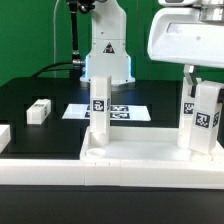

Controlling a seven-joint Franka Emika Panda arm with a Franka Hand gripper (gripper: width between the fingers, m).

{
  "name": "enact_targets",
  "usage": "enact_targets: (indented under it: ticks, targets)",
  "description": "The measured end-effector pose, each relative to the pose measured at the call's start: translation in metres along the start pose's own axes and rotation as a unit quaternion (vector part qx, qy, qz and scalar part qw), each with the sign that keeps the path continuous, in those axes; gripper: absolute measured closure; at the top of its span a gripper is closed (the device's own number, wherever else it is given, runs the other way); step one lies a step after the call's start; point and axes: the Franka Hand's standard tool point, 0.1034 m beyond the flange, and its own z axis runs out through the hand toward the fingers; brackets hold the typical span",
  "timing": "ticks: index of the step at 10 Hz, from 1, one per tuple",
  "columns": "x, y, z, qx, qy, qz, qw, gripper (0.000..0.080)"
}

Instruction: Assemble desk

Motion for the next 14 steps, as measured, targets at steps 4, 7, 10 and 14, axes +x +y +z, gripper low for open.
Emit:
enact_targets:
  ticks: [4,7,10,14]
  targets:
    - [-0.002,0.009,0.001,0.007,-0.001,0.219,0.976,0.0512]
    - [-0.015,0.015,-0.001,0.063,-0.008,0.405,0.912,0.0511]
    - [-0.027,-0.001,-0.001,0.068,-0.023,0.517,0.853,0.0508]
    - [-0.029,-0.007,0.000,0.070,-0.026,0.547,0.834,0.0505]
